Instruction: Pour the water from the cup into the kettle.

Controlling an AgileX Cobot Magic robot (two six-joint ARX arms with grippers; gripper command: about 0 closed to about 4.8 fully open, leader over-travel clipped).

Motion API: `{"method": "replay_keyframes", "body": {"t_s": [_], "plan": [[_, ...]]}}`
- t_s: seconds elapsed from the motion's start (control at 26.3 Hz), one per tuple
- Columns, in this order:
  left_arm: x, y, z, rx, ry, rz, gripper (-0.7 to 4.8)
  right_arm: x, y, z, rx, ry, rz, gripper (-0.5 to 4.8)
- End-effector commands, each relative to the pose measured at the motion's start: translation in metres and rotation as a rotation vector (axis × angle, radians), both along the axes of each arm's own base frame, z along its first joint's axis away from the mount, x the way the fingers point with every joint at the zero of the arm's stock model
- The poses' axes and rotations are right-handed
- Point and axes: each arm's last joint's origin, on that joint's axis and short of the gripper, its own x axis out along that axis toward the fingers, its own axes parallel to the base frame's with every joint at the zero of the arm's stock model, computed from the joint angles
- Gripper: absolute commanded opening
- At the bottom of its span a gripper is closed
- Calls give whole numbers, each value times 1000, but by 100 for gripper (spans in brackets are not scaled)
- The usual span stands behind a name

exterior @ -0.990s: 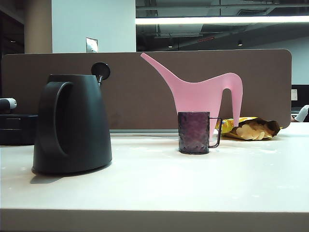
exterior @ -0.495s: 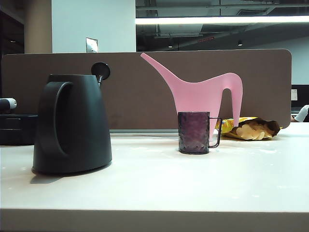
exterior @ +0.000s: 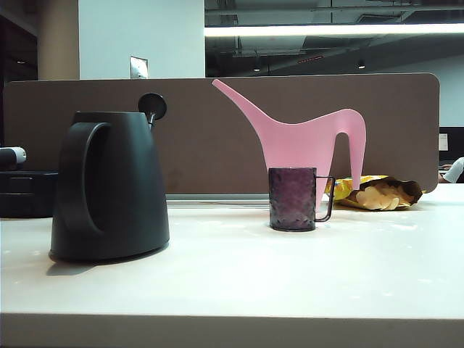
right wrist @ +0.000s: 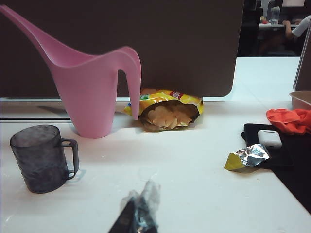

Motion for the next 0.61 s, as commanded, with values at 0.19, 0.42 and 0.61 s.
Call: {"method": "replay_keyframes", "body": {"t_s": [0.19, 0.42, 0.61], "plan": [[-2, -5, 2, -10, -10, -173, -5, 2, 2, 39, -3, 54, 67, -6], [-3, -6, 3, -11, -10, -231, -5, 19, 5, 71, -1, 137, 159, -4], [-3, -8, 2, -12, -8, -282, -5, 45, 8, 88, 9, 211, 267, 128]]}}
